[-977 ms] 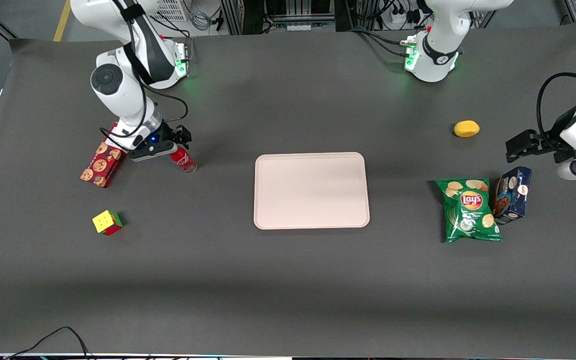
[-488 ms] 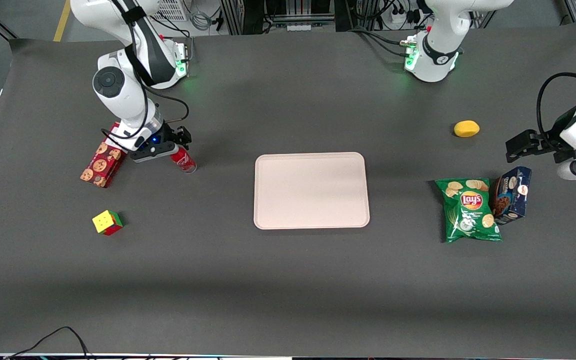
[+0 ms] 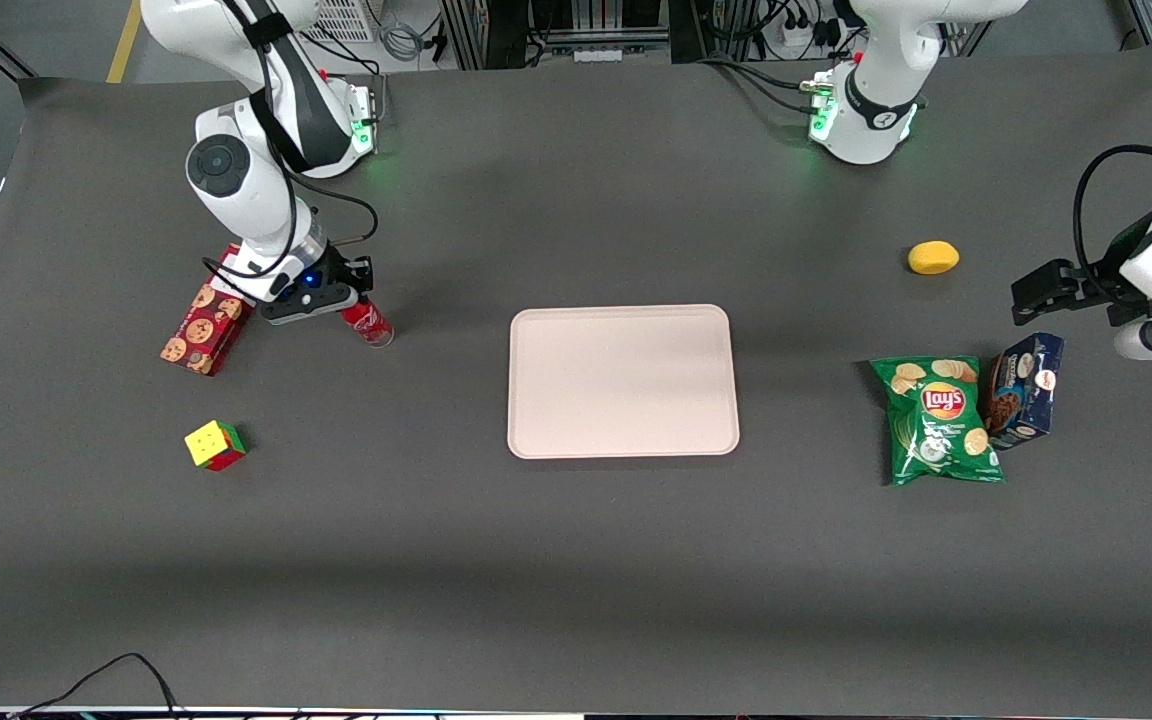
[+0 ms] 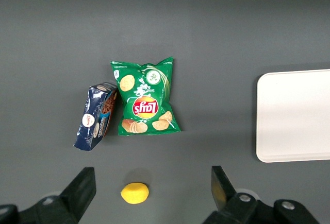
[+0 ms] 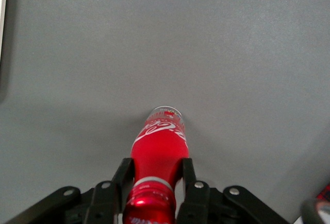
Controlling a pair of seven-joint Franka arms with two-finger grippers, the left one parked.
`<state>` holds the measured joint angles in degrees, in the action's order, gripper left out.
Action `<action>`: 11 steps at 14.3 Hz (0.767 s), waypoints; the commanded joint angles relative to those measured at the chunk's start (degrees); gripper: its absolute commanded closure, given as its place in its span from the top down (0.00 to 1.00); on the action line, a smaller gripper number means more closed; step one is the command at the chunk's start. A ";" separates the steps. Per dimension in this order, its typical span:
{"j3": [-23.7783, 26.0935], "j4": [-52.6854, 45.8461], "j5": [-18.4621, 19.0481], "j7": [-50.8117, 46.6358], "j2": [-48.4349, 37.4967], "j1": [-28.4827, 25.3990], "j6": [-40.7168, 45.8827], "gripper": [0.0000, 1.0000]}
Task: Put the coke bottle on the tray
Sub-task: 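Close the right gripper around the bottle's neck, then lift the bottle and carry it with the right gripper over the tray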
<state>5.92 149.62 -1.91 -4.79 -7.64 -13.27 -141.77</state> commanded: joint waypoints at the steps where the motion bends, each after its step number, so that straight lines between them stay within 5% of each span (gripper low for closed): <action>1: -0.12 -0.21 0.42 0.83 -0.26 -0.35 0.88 0.00; 4: 0.76 -6.67 0.42 0.48 -1.23 -0.35 10.49 0.00; 11: -1.35 -42.88 -0.19 1.09 -1.14 -0.18 49.62 0.00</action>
<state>5.69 120.14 -1.90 -4.74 -9.44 -13.25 -104.03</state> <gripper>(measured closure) 0.564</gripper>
